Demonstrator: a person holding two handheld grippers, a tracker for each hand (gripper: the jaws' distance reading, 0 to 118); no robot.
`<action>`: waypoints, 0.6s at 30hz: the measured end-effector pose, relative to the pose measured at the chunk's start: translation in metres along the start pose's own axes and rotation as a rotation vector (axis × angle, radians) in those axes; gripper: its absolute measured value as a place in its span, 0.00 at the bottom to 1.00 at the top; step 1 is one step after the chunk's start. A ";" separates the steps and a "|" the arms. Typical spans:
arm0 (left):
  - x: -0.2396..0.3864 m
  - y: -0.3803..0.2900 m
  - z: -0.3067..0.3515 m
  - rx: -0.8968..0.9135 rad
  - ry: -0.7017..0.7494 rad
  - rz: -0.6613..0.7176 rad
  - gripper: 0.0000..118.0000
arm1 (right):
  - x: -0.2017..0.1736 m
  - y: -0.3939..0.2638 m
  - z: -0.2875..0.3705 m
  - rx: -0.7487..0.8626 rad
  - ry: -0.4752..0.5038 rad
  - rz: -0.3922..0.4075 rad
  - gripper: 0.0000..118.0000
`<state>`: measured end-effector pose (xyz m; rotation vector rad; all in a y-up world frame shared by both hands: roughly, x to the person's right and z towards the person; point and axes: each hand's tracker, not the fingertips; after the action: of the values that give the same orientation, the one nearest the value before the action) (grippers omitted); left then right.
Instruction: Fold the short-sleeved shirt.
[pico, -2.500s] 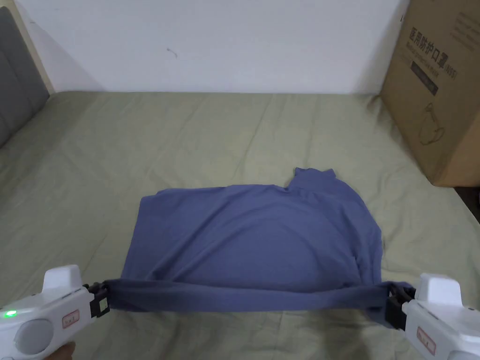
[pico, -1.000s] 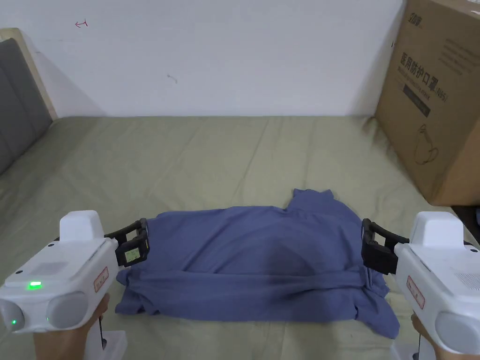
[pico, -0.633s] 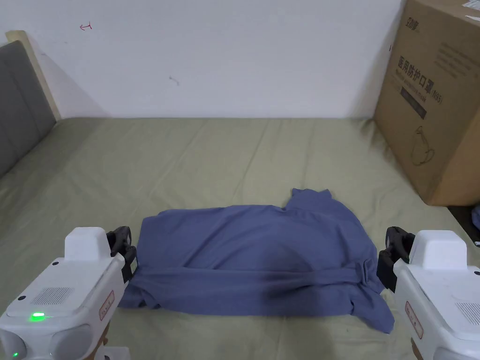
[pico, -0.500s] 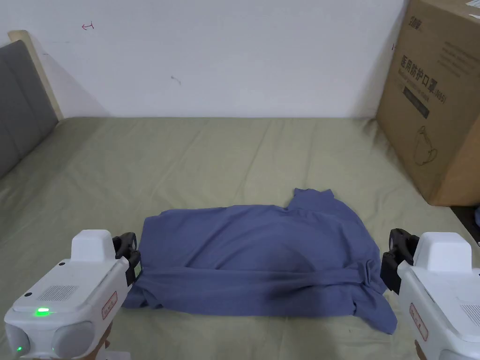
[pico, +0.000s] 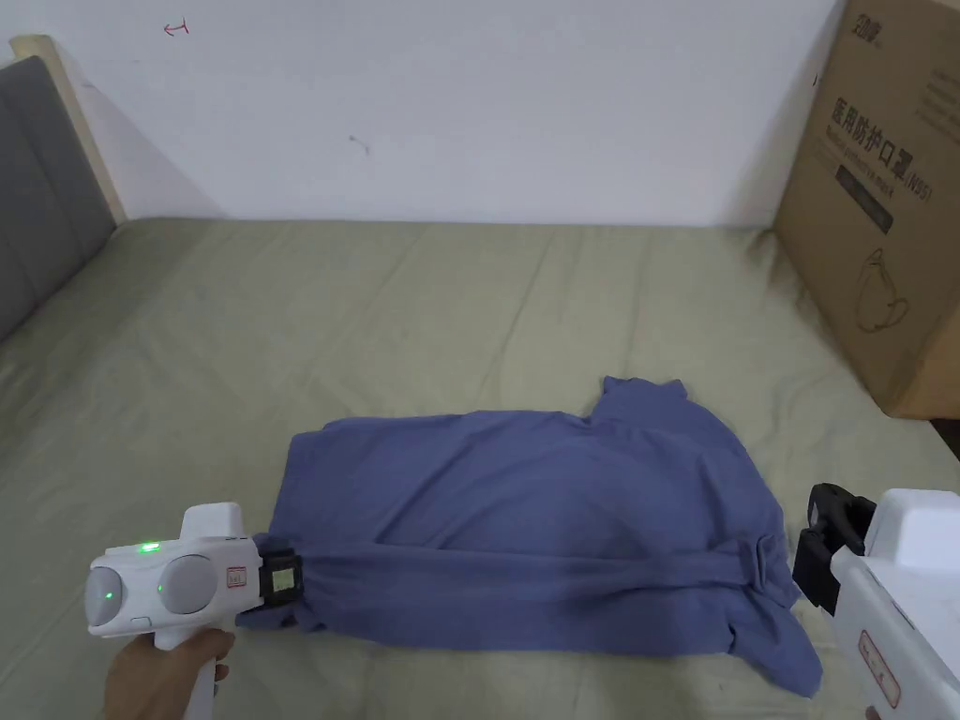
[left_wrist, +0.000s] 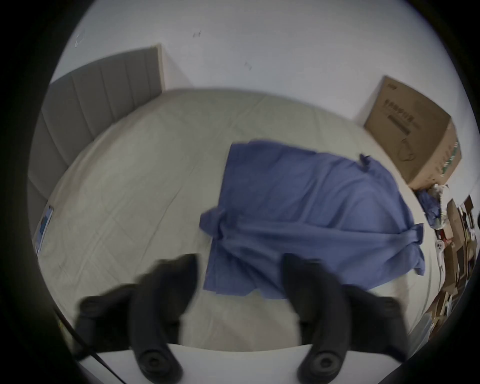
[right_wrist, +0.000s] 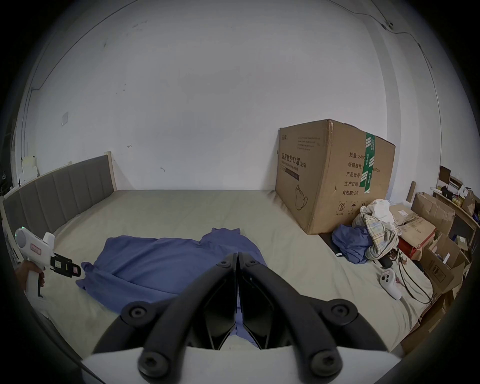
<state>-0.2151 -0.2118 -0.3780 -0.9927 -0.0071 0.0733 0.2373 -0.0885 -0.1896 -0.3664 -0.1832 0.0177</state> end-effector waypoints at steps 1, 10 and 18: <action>-0.001 -0.001 -0.006 0.003 0.018 0.007 0.78 | 0.001 -0.001 -0.002 -0.008 -0.002 -0.002 0.00; -0.006 -0.019 -0.041 -0.116 -0.043 0.036 0.30 | 0.011 -0.015 -0.025 -0.084 -0.020 -0.014 0.00; 0.008 -0.024 -0.019 -0.009 -0.058 -0.028 0.04 | 0.040 -0.060 -0.098 -0.380 -0.032 -0.099 0.67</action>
<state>-0.2046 -0.2406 -0.3687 -0.9987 -0.0743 0.0761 0.2938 -0.1775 -0.2505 -0.7360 -0.2369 -0.1102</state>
